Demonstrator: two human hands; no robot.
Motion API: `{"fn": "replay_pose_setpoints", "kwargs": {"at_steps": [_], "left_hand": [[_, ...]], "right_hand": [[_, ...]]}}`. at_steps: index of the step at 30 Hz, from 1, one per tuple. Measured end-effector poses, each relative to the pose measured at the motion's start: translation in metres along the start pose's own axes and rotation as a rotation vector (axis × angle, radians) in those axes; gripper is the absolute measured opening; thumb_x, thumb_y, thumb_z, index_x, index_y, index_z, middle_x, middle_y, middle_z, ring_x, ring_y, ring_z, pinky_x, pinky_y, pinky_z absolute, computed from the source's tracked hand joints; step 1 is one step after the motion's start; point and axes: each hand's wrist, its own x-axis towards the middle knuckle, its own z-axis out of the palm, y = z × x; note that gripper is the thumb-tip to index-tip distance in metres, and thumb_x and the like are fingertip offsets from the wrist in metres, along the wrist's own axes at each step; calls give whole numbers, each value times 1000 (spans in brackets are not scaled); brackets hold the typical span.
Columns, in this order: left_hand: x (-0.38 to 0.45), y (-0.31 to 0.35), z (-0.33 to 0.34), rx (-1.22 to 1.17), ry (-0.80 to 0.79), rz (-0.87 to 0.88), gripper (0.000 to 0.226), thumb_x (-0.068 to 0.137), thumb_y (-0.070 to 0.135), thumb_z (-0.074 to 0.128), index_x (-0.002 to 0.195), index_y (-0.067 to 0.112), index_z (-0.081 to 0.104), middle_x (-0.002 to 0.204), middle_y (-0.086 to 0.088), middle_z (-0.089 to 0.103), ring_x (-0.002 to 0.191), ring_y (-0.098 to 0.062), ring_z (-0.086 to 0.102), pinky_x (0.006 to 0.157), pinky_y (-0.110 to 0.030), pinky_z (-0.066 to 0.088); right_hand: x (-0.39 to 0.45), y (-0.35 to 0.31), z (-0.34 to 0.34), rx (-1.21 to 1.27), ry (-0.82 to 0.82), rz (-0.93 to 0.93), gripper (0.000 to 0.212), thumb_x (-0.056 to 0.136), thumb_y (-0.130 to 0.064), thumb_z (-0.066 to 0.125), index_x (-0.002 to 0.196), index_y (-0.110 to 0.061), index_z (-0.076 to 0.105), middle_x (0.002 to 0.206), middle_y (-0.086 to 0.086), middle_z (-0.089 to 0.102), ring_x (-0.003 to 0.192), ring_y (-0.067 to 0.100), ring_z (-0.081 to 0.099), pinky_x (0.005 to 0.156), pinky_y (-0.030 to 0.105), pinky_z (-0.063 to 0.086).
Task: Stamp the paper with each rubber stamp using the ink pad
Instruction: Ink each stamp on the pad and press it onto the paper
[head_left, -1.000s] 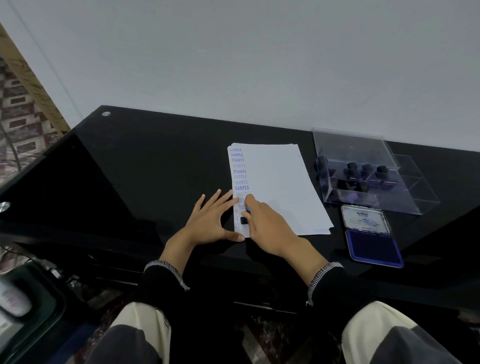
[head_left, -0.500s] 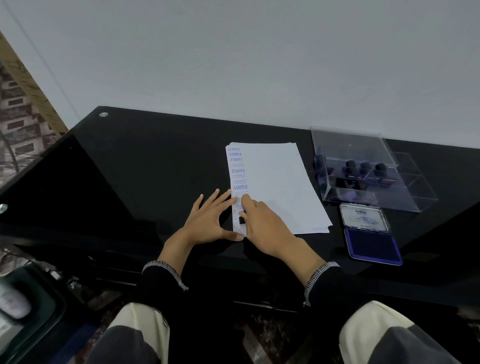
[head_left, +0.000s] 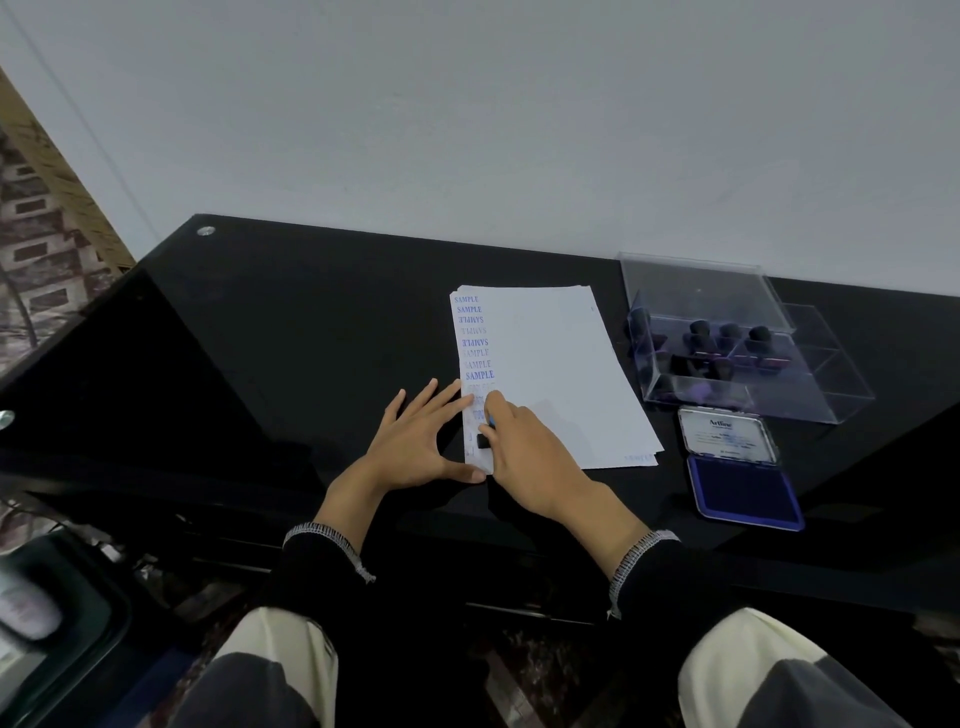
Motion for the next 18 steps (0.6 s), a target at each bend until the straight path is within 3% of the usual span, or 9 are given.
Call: {"fn": "replay_pose_setpoints", "kwargs": {"at_steps": [4, 9, 14, 18], "left_hand": [[1, -1, 0, -8, -2, 1, 119, 49, 88, 43, 153, 35, 15, 160, 18, 0, 146, -5, -12, 116, -37, -16], [1, -2, 1, 5, 8, 1, 120, 49, 88, 43, 153, 35, 16, 160, 17, 0, 146, -4, -12, 116, -37, -16], [0, 0, 0, 2, 2, -3, 120, 49, 88, 41, 153, 34, 15, 160, 17, 0, 146, -4, -12, 116, -38, -16], [1, -1, 1, 8, 1, 1, 120, 49, 89, 41, 153, 35, 14, 160, 17, 0, 146, -4, -12, 116, -38, -15]], "right_hand": [[2, 0, -1, 3, -8, 10, 6, 101, -20, 38, 100, -20, 32, 96, 1, 52, 75, 17, 45, 62, 34, 45], [10, 0, -9, 70, -62, 28, 14, 97, -10, 43, 92, -17, 32, 84, 7, 53, 62, 18, 43, 59, 41, 45], [-2, -1, 2, 3, 9, 3, 12, 101, -19, 38, 96, -23, 28, 87, -2, 45, 73, 17, 40, 57, 26, 33], [3, -1, -4, 26, -18, 4, 10, 101, -17, 37, 95, -20, 29, 84, 0, 46, 68, 16, 39, 54, 28, 33]]}}
